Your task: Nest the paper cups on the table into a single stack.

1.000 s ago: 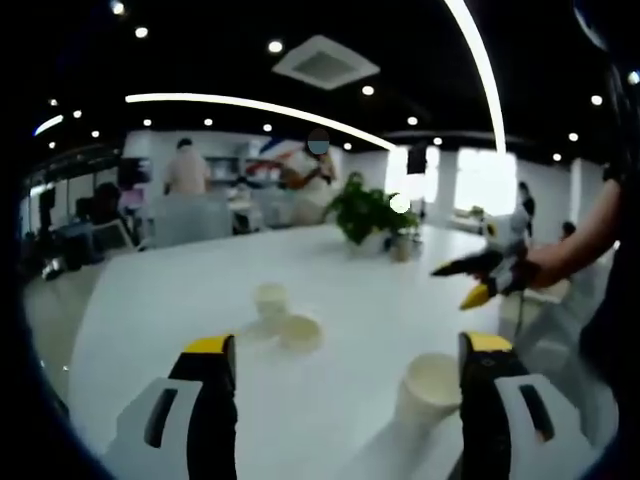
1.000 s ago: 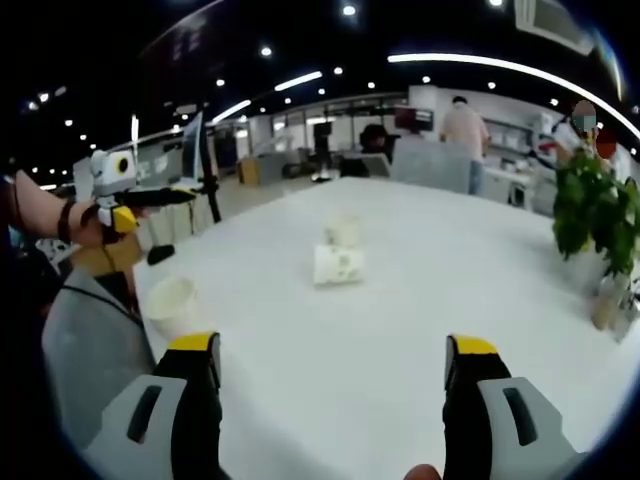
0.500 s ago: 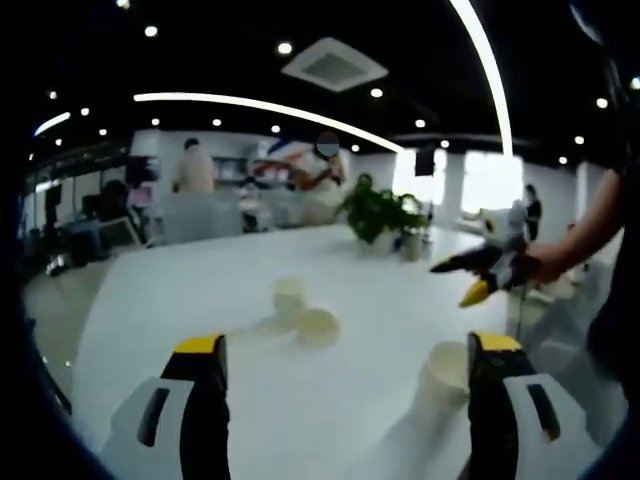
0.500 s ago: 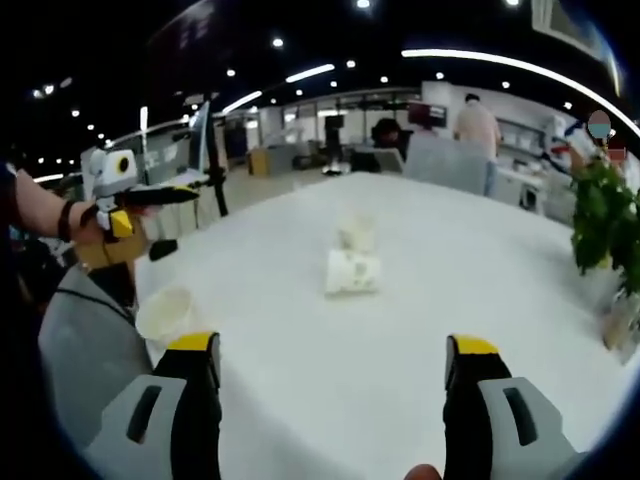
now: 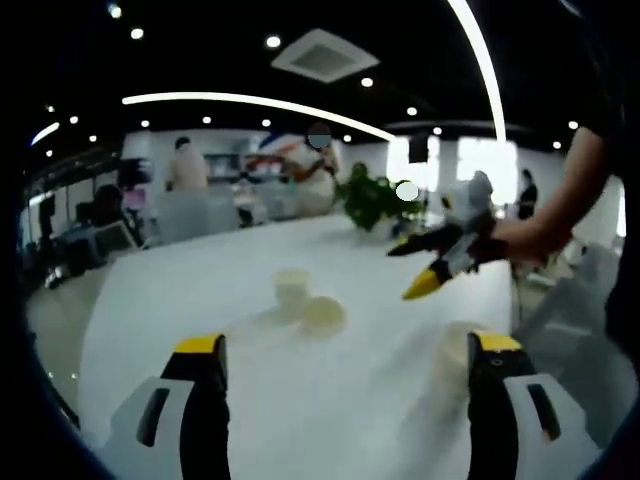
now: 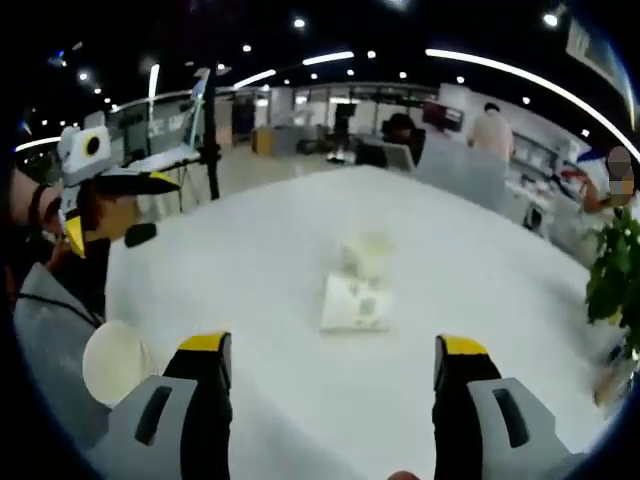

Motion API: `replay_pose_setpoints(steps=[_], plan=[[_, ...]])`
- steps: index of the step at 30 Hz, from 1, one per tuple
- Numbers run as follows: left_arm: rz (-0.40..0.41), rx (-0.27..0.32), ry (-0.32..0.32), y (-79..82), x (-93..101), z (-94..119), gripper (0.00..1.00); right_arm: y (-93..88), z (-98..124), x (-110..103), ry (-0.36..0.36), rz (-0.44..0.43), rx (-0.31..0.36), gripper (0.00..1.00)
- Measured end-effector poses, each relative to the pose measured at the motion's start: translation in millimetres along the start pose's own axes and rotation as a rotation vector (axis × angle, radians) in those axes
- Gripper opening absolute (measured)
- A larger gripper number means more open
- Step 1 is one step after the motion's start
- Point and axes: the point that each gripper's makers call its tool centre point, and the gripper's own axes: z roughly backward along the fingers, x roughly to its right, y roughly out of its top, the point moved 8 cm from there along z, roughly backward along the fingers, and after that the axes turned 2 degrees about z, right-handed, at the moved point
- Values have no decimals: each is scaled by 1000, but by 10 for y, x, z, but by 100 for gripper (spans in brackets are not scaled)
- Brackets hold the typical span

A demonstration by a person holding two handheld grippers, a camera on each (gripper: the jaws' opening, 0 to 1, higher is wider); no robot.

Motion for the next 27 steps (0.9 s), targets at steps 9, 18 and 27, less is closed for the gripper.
replay_pose_setpoints(steps=[9,18,27], plan=[[28,-22,-16,-178,-22,22,99,57,-442,64,-31,15,-110,64],[45,-34,-23,-224,-109,23,99,83,-657,105,-77,30,-177,53],[42,-65,-43,-281,-195,18,99,194,-804,55,-92,94,-184,39]])
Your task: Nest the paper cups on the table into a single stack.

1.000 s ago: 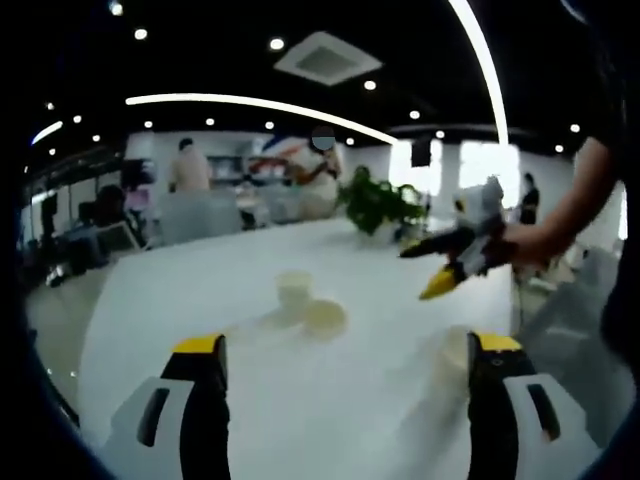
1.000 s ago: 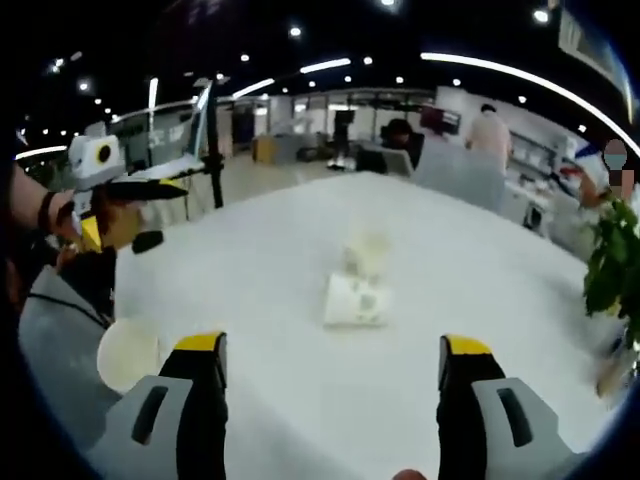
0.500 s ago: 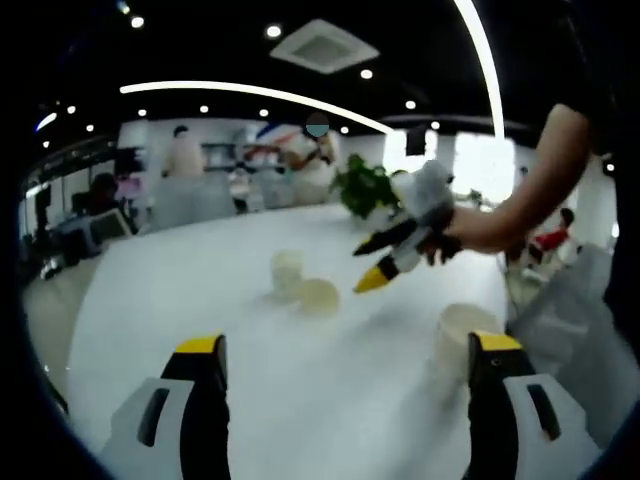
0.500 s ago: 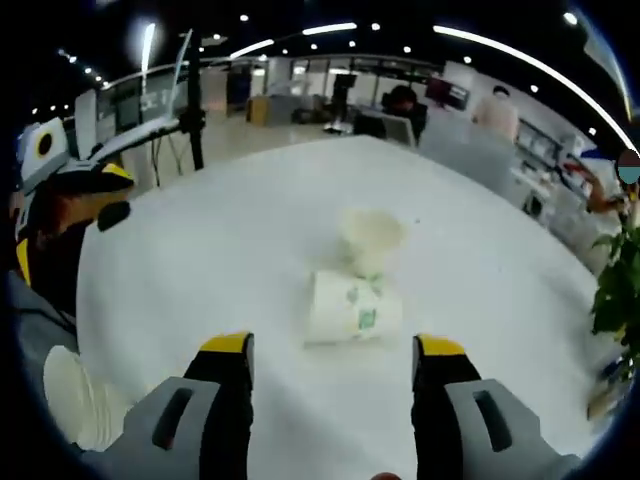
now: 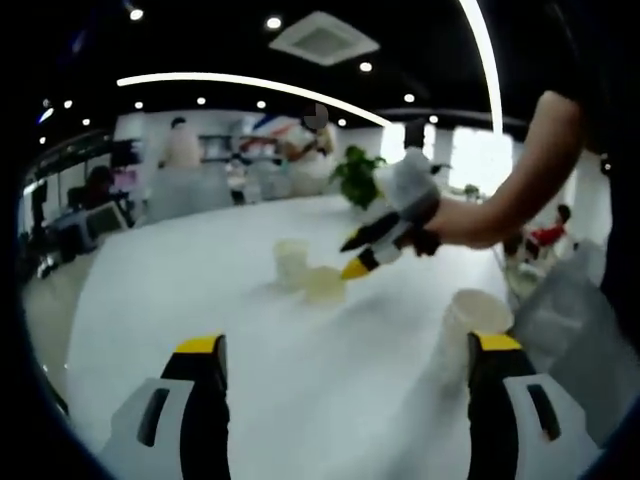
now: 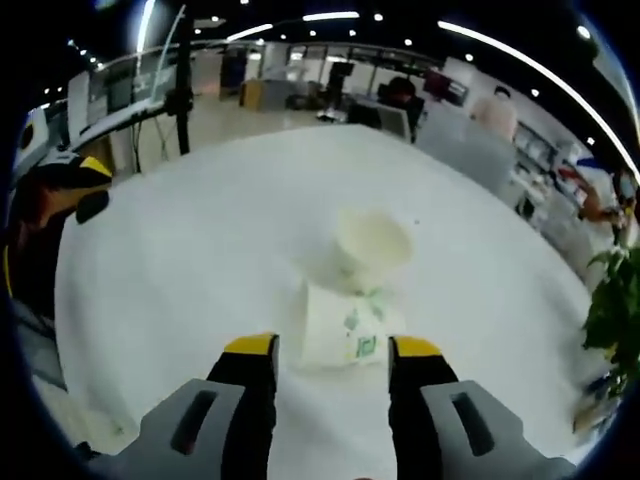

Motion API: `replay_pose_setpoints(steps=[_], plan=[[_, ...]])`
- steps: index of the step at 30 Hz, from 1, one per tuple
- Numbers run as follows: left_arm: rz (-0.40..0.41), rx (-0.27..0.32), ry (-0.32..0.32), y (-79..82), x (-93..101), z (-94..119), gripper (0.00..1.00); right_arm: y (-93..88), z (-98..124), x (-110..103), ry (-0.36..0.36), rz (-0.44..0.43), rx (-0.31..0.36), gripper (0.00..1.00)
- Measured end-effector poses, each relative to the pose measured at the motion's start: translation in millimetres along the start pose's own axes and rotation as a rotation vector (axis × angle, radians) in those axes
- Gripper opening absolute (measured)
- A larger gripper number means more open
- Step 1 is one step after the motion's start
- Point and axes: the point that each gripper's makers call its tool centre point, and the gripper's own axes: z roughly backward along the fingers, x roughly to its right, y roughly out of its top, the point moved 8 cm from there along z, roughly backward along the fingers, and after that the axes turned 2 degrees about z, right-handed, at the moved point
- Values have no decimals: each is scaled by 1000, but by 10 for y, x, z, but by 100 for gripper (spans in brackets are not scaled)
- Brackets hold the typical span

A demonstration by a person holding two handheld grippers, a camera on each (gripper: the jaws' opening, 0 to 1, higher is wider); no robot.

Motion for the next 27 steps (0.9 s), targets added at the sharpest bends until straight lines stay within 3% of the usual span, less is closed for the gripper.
replay_pose_setpoints(steps=[12,21,27], plan=[[25,1,-4,-54,-74,25,99,-26,-144,-29,-24,51,-32,33],[43,2,-15,-84,-78,30,99,-9,-168,50,-38,8,-21,21],[37,0,-22,-94,-49,29,98,-20,-205,97,-53,0,-21,19]])
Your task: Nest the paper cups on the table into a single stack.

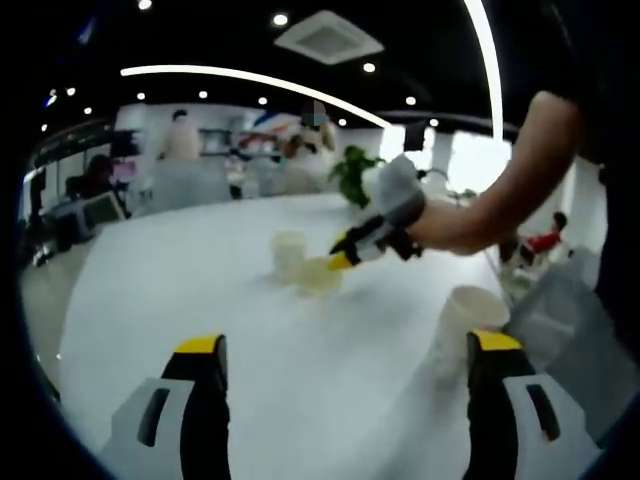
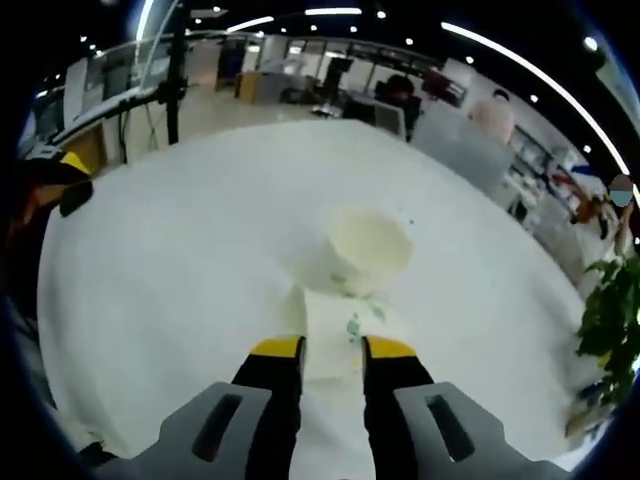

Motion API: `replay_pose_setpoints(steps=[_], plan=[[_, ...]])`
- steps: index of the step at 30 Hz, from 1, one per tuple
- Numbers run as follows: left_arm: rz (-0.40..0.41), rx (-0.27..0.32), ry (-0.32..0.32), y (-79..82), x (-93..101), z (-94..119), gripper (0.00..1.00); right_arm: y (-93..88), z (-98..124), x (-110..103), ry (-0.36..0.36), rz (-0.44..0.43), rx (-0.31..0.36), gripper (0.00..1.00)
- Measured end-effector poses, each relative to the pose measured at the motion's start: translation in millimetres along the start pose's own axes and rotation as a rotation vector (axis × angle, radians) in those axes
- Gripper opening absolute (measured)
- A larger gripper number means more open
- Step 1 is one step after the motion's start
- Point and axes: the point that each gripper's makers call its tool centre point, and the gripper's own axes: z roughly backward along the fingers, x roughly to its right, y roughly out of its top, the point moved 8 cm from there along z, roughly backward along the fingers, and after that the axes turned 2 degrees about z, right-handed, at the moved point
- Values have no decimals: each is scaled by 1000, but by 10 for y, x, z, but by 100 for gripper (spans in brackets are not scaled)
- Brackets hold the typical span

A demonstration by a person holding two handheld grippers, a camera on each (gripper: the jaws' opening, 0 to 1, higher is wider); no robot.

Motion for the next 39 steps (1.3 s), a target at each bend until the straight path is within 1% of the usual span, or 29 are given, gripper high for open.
replay_pose_setpoints(steps=[2,6,10,14,20,25,29,31,32,34,36,39], plan=[[0,-5,-2,-22,4,1,98,-2,-3,2,-4,8,-5,17],[6,-8,-8,-41,11,5,98,-6,-7,-12,8,51,0,8],[16,-5,-5,-70,1,8,98,-43,-11,-19,21,68,-4,0],[17,-8,-5,-89,1,37,98,-58,-27,-19,25,89,-1,0],[21,-5,2,-103,-15,89,98,-72,-1,-74,31,87,6,0],[13,-4,-1,-104,-8,102,98,-91,54,-84,37,80,16,0],[10,-6,-5,-107,20,110,97,-95,126,-72,47,52,31,0],[14,-3,-8,-81,42,114,97,-109,165,-62,58,34,38,0],[15,21,-7,-40,51,117,97,-113,186,-64,67,16,46,0],[11,33,-1,5,57,129,97,-132,250,-37,67,9,51,0],[12,35,1,20,59,119,98,-155,298,-16,74,-23,54,0],[-11,19,-9,65,117,103,98,-188,388,47,79,-31,63,0]])
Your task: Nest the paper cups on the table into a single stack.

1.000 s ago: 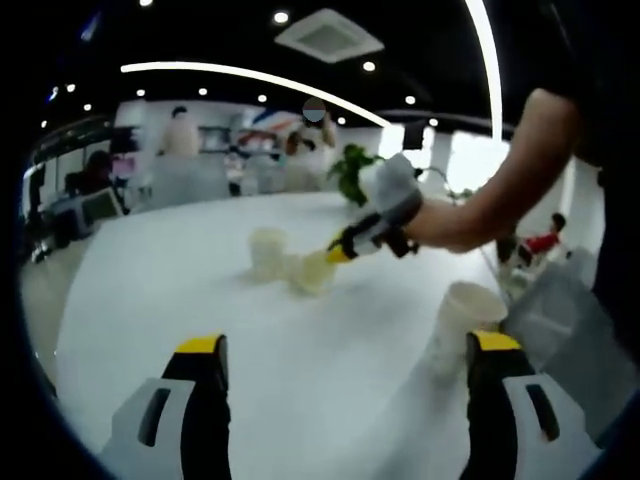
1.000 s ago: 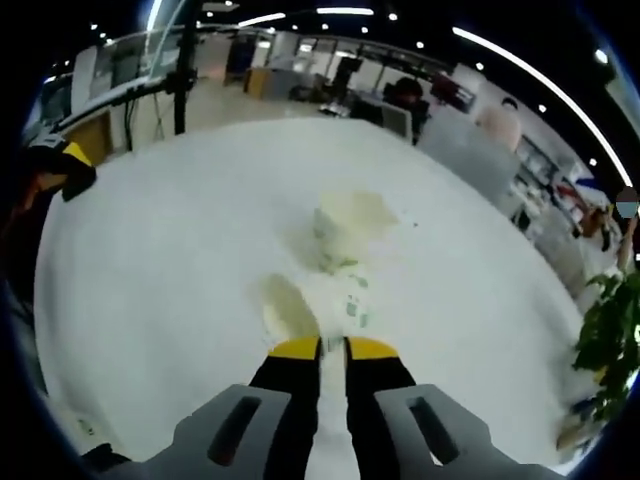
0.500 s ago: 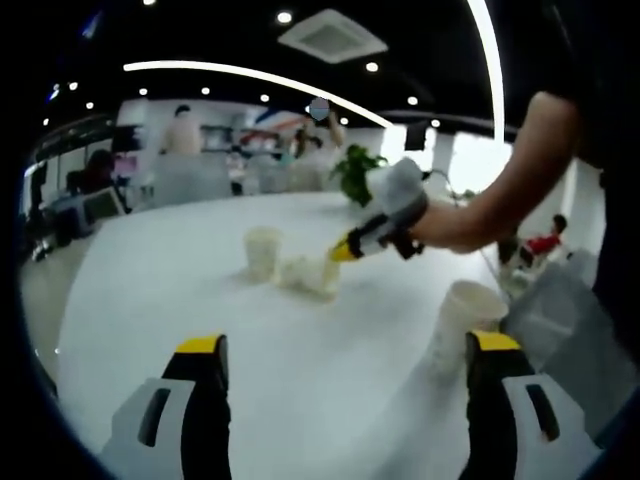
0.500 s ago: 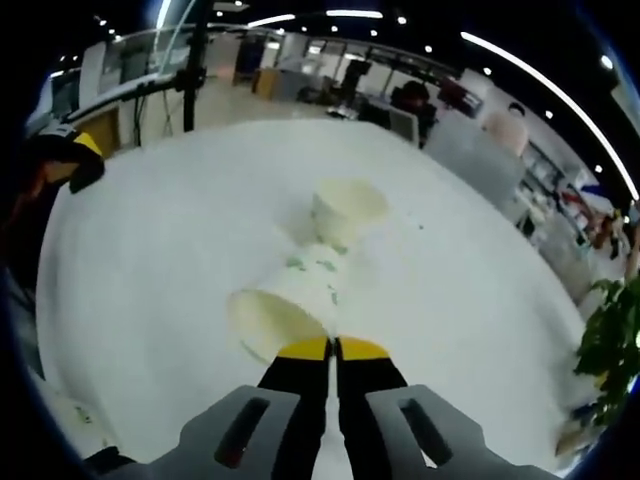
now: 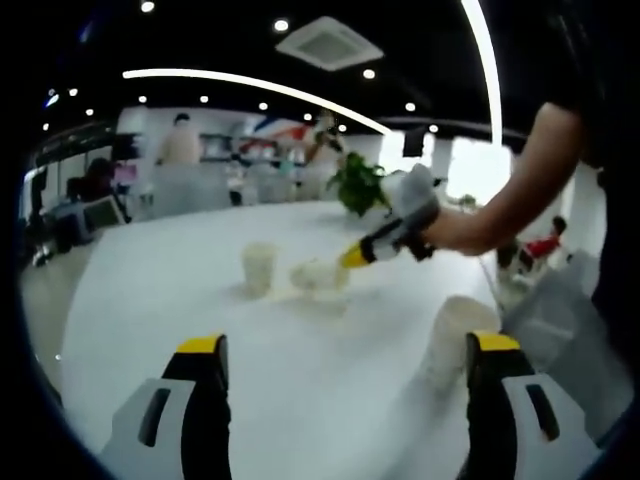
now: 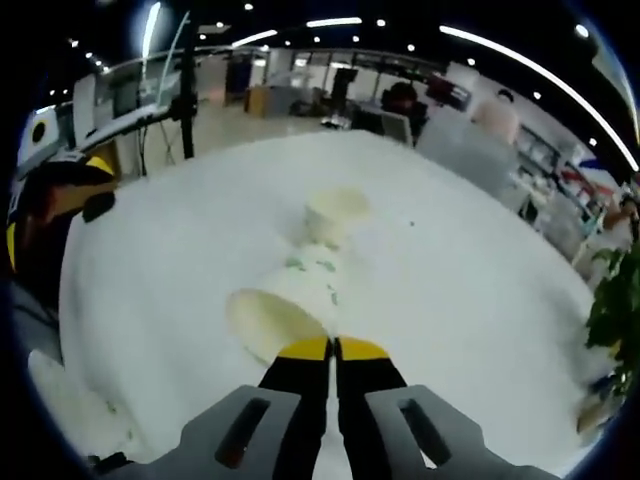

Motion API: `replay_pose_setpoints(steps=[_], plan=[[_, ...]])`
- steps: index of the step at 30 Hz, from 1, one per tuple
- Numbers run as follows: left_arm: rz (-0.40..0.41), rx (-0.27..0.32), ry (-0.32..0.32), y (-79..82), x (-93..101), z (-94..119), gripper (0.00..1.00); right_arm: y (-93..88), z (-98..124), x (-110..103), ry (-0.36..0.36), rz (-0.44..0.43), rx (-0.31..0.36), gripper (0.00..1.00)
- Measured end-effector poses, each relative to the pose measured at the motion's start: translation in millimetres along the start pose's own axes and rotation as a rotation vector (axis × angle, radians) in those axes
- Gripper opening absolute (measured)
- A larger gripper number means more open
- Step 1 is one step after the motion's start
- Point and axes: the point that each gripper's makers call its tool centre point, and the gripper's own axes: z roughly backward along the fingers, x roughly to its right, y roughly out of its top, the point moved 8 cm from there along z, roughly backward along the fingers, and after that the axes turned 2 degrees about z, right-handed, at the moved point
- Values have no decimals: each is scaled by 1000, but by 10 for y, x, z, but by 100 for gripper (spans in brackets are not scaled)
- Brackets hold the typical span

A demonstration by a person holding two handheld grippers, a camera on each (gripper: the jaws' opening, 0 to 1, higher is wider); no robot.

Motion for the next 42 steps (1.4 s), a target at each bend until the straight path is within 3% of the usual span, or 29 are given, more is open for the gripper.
replay_pose_setpoints(steps=[12,20,29,42], plan=[[-37,-1,-15,117,156,-3,97,56,492,127,31,-86,85,0],[-40,-17,-24,88,194,-18,97,193,792,235,45,-114,133,0],[-33,-20,-25,39,249,41,97,344,1043,211,122,-161,166,0],[-38,-24,-20,8,271,61,97,676,1480,294,190,-87,196,0]])
